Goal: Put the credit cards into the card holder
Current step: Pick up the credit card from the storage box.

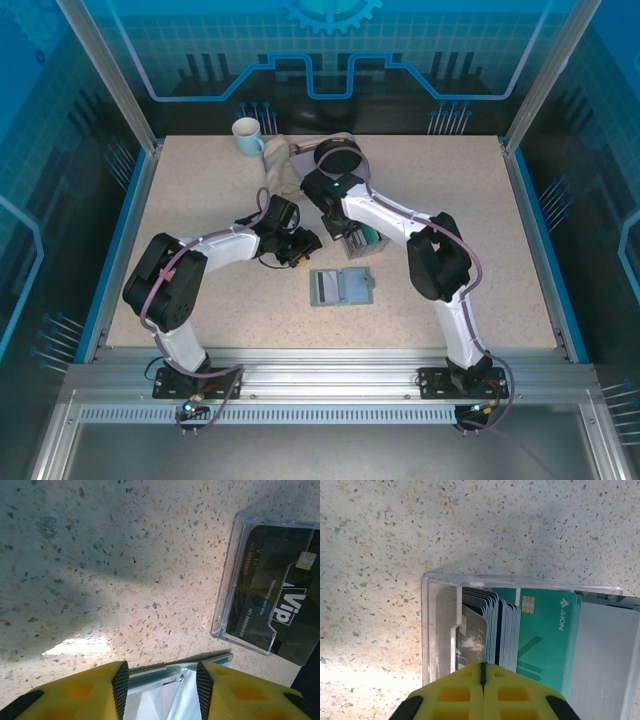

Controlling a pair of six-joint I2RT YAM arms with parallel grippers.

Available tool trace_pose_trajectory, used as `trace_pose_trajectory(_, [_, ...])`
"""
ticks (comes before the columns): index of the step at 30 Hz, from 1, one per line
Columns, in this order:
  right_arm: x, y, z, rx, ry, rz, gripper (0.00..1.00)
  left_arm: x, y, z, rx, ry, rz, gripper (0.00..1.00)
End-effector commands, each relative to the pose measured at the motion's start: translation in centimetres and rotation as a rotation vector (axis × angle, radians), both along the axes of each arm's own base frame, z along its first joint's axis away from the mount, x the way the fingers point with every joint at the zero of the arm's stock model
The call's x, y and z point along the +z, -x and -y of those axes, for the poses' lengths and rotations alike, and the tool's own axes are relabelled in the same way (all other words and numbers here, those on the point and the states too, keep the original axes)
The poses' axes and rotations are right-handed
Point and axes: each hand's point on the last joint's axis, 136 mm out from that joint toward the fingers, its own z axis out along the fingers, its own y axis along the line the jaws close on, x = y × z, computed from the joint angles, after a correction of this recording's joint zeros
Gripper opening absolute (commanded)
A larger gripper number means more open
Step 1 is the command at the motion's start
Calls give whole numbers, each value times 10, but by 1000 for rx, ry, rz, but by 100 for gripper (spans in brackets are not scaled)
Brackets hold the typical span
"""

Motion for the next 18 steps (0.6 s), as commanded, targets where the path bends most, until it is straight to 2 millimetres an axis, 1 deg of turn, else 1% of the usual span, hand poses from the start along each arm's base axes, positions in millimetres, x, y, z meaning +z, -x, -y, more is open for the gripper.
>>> trace_pose_trajectory(1, [23,3,6,6,-7,27,4,3,3,-2,9,22,-10,43])
trace_pose_trajectory(5, [31,2,7,1,-25,36,5,4,2,-1,8,24,-8,43])
trace_pose_trajectory(10, [35,2,7,-5,-45,38,4,4,1,-1,9,26,-8,43])
trace_pose_trajectory(16, [41,4,3,-14,-125,19,4,3,3,-1,9,26,-11,43])
trace_pose_trajectory(18, [44,5,2,-20,-159,12,1,4,3,-1,9,28,-8,43])
